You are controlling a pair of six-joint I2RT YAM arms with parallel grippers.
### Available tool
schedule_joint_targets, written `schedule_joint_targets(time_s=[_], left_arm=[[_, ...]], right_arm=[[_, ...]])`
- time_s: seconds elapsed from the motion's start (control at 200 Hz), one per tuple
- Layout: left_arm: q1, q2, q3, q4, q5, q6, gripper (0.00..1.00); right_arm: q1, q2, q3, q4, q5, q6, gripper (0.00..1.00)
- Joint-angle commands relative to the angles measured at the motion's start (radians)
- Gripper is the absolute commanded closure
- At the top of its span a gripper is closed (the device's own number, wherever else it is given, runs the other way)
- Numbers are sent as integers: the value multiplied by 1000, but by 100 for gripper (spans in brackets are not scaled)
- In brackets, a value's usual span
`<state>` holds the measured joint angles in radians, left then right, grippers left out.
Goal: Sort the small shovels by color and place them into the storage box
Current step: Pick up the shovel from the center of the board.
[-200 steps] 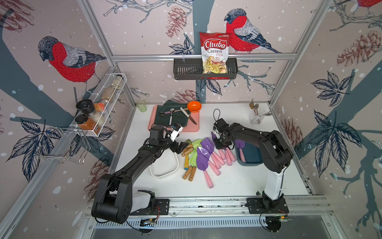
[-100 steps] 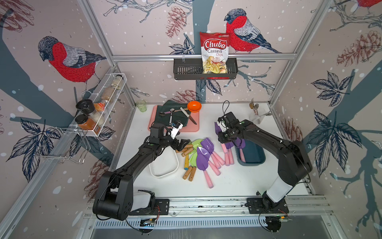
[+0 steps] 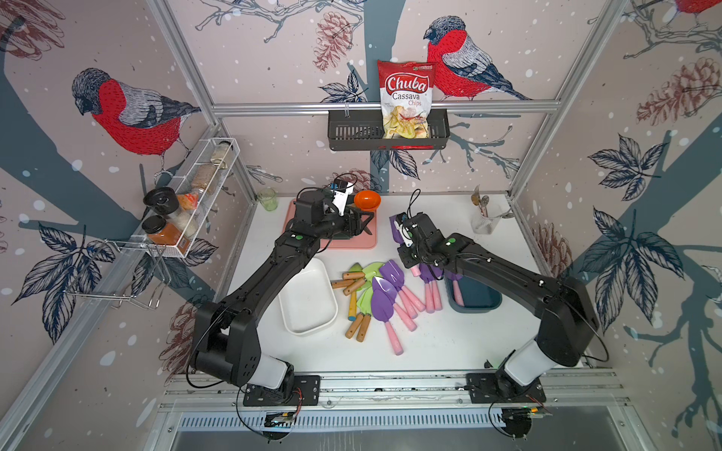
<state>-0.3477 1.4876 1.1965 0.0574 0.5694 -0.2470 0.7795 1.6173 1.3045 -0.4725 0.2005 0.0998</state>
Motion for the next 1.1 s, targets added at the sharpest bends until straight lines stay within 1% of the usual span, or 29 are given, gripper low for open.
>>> schedule_joint_targets(time_s=[0.0,0.145,0.39,0.515,0.7,0.851,0.951,0.966,1.031,1.071,1.096], left_arm=[[-28,22,41,-51,-39,-54,37],[-56,53,67,-64,-40,-61,37],[-79,83,90,-48,-21,-99,37],[-89,93,100,-44,-29,-119,42],[-96,92,101,-19,-12,-162,61],[-96,86,91,30,32,-227,83],[-96,81,94,37,38,-238,99],[-96,82,94,36,37,-238,100],[-96,80,92,34,31,-239,100],[-94,79,93,32,26,-239,100],[-94,79,92,32,26,-239,100]], right_arm=[[16,3,19,53,107,-39,91],[38,0,35,75,131,-46,91],[91,-4,53,89,175,-56,91],[111,-15,48,107,181,-58,91],[123,-32,41,123,192,-53,90],[124,-30,43,143,187,-56,89],[123,-31,47,146,175,-59,86],[123,-32,47,146,173,-60,85],[120,-42,44,142,162,-60,80],[110,-51,42,135,137,-58,73],[104,-59,40,128,114,-51,67]])
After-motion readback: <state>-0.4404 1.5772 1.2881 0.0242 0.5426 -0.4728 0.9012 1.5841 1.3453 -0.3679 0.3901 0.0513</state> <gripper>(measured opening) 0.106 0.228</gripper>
